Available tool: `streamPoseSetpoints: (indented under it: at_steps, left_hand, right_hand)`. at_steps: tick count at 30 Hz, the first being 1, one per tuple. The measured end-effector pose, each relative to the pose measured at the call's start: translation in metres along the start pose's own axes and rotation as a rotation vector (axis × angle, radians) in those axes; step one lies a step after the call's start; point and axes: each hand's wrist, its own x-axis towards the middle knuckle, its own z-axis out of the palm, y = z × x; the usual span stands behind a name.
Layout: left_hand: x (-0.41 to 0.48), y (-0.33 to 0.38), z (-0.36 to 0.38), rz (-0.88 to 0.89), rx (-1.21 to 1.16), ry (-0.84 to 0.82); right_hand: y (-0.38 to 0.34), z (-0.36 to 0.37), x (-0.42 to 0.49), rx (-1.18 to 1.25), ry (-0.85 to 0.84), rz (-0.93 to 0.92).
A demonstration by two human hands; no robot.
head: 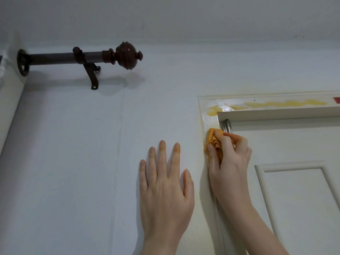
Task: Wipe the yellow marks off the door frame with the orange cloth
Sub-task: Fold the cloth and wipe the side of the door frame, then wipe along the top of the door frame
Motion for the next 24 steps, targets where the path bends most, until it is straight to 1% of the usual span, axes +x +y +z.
streamPoseSetpoints:
  at_steps: [4,7,9,12,14,17,20,22,24]
  left_hand:
    - [0.001,0.000,0.002,-0.001,-0.005,0.006]
    - [0.000,-0.001,0.002,0.003,0.001,0.009]
    - [0.000,-0.001,0.002,0.006,0.004,-0.001]
    - [0.000,-0.001,0.003,0.003,-0.002,0.003]
    - [0.001,-0.002,0.004,0.008,0.000,0.005]
    - [0.001,-0.002,0.004,0.007,0.010,0.011]
    - [0.001,-0.001,0.003,0.009,0.011,0.002]
    - [0.002,-0.001,0.003,0.008,0.006,0.002]
    - [0.002,-0.001,0.004,0.005,0.004,0.010]
  right_hand:
    - [-0.003,0.001,0.013,0.010,-0.010,-0.064]
    - [0.002,0.003,0.036,0.094,0.044,-0.005]
    - [0.002,0.001,0.034,0.101,0.067,0.023]
    - [-0.006,0.005,0.019,0.022,0.046,-0.057]
    - [-0.008,0.009,0.032,-0.019,0.030,-0.103]
    - [-0.005,0.010,0.060,-0.040,0.029,-0.088]
    - [-0.002,0.007,0.056,-0.055,0.061,-0.079]
    - [-0.005,0.011,0.049,-0.059,0.051,-0.107]
    - [-0.009,0.016,0.057,-0.084,0.050,-0.172]
